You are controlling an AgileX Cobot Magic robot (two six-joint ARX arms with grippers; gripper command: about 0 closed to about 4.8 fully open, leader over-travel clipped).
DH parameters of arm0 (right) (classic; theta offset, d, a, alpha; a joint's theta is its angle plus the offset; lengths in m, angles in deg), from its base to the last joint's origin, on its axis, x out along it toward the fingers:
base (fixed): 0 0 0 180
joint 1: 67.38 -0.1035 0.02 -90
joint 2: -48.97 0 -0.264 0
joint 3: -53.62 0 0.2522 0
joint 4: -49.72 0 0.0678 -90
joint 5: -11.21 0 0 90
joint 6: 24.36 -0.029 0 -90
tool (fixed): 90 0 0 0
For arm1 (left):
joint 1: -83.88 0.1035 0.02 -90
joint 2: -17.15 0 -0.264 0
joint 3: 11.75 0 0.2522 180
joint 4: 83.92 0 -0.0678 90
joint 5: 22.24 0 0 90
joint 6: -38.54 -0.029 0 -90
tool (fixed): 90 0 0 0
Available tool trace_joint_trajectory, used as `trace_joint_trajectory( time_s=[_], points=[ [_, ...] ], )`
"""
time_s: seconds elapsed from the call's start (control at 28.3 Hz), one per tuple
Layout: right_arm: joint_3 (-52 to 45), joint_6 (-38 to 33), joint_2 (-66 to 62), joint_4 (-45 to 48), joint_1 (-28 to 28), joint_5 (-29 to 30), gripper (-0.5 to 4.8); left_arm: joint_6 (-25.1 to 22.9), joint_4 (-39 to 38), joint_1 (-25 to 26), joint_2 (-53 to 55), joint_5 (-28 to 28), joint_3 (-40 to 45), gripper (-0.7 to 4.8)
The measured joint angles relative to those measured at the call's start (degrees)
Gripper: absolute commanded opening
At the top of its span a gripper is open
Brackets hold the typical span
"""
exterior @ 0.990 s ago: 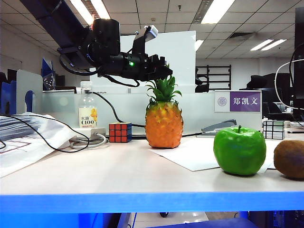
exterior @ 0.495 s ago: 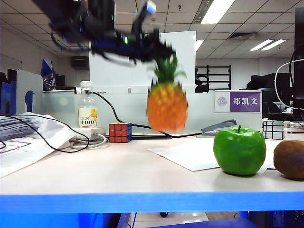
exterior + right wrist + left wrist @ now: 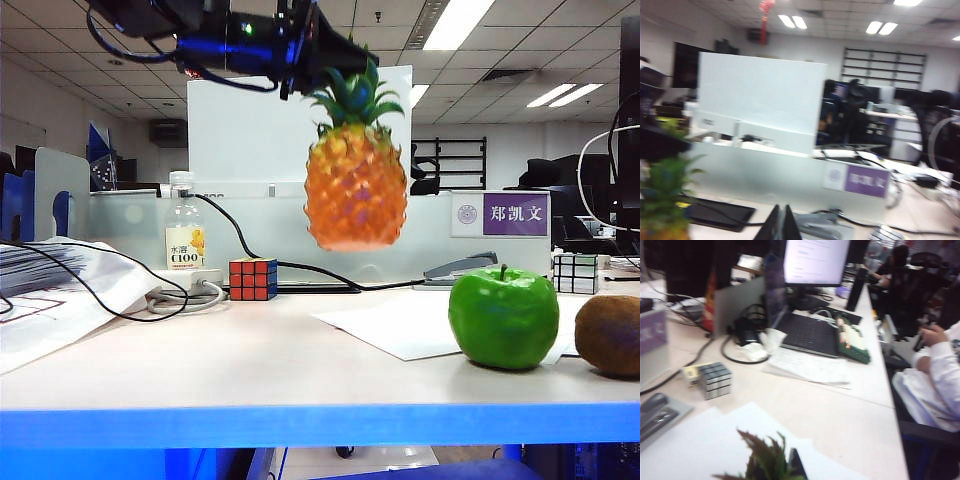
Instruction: Arrange all the fruits from large to small from left to right in a row.
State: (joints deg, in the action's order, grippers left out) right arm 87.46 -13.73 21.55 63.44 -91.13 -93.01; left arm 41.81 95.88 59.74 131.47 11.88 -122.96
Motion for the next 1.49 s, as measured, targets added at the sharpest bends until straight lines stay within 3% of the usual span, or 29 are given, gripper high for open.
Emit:
trace_joint_trajectory(
  time_s=[0.14, 0.28, 0.46, 0.64, 0.78, 0.95, 1.31, 1.49],
  points=[
    [0.0, 0.2, 3.3, -1.7, 0.0, -2.6, -0.01, 0.0, 0.7, -0.1, -5.8, -1.2, 1.0, -0.04],
    [3.0, 0.4, 7.2, -5.8, 0.0, -4.2, -0.01, -0.8, 2.0, 0.0, -15.4, -1.7, 8.1, -0.04],
    [8.7, 0.3, 7.5, -13.0, -0.1, -5.1, -0.01, -2.2, 0.5, -0.2, -31.8, 3.8, 21.2, -0.04],
    [9.3, -0.2, 7.5, -15.5, -0.1, -3.3, -0.01, -2.4, 2.0, -1.7, -41.7, 8.6, 31.7, -0.04],
    [9.4, -0.7, 7.7, -17.0, -0.2, -1.6, -0.01, -3.7, 2.1, -4.8, -42.3, 10.8, 41.1, -0.05],
    [9.3, -0.7, 8.1, -22.6, -0.1, -0.2, -0.01, -6.1, 16.3, -7.0, -39.1, 17.3, 52.0, -0.05],
    [9.3, -0.7, 8.1, -23.7, -0.2, 1.7, -0.01, -4.9, 33.5, -12.4, -25.3, 18.8, 53.3, -0.05],
    [9.3, -0.7, 8.0, -24.0, -0.2, 1.8, -0.01, -4.9, 36.3, -12.9, -22.6, 21.0, 53.4, -0.05]
  ],
)
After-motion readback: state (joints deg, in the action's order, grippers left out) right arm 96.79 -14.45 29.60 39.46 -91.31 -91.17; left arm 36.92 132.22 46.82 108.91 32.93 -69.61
